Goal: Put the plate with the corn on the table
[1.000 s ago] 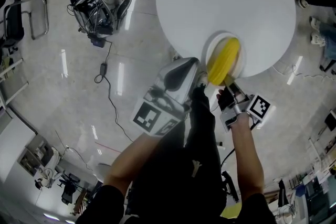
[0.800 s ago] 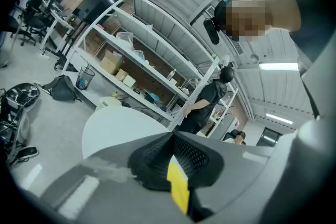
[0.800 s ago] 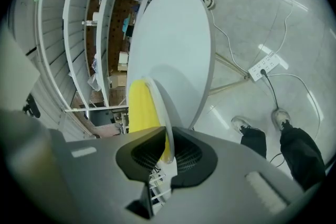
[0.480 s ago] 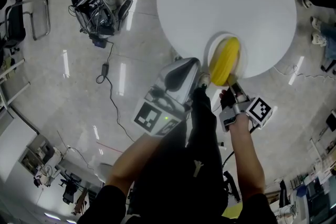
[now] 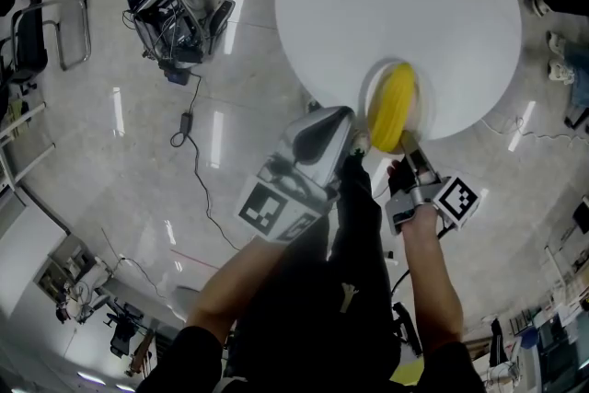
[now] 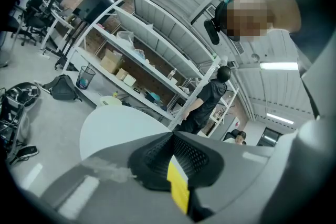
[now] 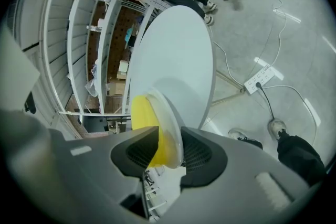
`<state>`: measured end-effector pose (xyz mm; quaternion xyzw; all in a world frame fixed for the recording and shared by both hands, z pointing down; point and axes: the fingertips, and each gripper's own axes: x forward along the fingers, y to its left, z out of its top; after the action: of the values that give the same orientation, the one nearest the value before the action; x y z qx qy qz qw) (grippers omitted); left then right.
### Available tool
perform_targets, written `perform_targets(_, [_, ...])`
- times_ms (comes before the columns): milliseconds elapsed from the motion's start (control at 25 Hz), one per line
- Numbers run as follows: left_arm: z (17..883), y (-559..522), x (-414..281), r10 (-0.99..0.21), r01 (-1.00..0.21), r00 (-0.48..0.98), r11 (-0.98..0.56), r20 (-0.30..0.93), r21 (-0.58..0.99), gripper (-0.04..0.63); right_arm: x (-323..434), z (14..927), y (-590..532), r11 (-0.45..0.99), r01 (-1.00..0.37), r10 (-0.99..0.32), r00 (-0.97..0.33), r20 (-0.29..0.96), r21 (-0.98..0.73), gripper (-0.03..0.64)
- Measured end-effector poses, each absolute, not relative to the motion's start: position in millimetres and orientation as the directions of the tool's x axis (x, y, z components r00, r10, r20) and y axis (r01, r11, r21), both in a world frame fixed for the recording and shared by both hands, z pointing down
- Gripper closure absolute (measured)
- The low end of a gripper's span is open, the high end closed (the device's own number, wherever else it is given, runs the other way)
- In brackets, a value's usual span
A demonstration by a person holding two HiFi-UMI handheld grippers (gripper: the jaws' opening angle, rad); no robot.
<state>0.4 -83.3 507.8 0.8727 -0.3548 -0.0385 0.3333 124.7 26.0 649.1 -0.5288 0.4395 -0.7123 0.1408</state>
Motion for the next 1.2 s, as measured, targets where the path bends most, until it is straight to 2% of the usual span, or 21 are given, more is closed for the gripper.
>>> perform_targets(840, [499.9, -79.7, 18.6, -0.636, -0.640, 0.743, -0.585, 0.209, 0.498, 0.591, 149.7, 645.2, 35.2, -0.596, -0.448, -0.618, -0.274, 0.737, -0.667, 0.474])
perform_targets(1000, [501.4, -80.2, 20.2, -0.632, -0.651, 0.742, -0.599, 0.224, 0.467, 0.591, 147.8, 643.3, 28.7, -0.560, -0.462, -0.644, -0.280, 0.712, -0.688, 0.472])
perform_targets(1120, [505.0, -79.8, 22.2, -0.623, -0.650, 0.746, -0.602, 0.236, 0.465, 0.591, 149.6, 644.6, 33.0, -0.579, -0.482, -0.626, -0.255, 0.737, -0.658, 0.469])
perform_targets(1200, [505.9, -81.1, 23.4, -0.622, -0.648, 0.746, -0.597, 0.237, 0.473, 0.591, 145.0, 640.6, 23.3, -0.524, -0.494, -0.660, -0.279, 0.698, -0.694, 0.471])
